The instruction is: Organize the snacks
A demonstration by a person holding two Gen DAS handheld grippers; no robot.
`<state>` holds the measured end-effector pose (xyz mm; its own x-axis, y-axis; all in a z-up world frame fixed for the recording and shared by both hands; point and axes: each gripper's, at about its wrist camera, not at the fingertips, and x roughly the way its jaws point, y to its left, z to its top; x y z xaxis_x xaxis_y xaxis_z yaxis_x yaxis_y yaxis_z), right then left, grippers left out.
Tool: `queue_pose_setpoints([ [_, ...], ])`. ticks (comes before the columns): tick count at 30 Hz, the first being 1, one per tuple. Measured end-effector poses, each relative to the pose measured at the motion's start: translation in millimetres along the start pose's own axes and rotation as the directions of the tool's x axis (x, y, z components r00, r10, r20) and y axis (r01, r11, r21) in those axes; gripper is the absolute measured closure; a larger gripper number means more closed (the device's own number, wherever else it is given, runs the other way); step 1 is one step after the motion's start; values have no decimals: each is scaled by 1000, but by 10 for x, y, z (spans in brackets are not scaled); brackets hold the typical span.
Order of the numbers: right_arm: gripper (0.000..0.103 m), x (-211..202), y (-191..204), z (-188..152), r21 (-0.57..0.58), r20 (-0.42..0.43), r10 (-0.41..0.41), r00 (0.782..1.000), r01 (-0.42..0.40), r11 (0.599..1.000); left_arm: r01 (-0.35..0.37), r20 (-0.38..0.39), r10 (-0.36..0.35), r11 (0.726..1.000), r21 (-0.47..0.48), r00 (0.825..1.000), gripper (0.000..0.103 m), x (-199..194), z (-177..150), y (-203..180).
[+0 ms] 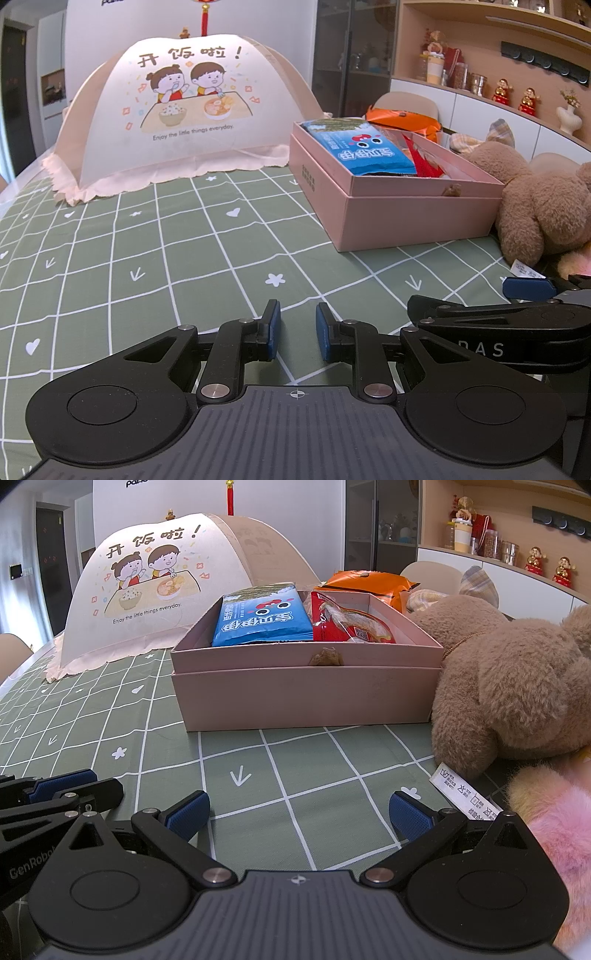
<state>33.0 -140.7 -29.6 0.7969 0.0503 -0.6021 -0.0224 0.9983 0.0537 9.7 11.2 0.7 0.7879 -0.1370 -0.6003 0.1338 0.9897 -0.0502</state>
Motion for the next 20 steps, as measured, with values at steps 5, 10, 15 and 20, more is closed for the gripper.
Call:
queue_pose_setpoints([
  [5,0,0,0,0,0,0,0,1000,0,1000,-1,0,1,1000,0,1000,79,-2,0,-6],
  [10,0,0,1,1,-1,0,-1,1000,1,1000,0,0,0,1000,-2,1000,79,-1,2,-4],
  [15,0,1,0,0,-1,0,-1,1000,1,1000,-1,0,1,1000,-1,1000,79,-1,1,-3],
  [20,0,1,0,0,-2,0,-1,1000,1,1000,-12,1,12,1000,9,1000,79,-4,-2,-36],
])
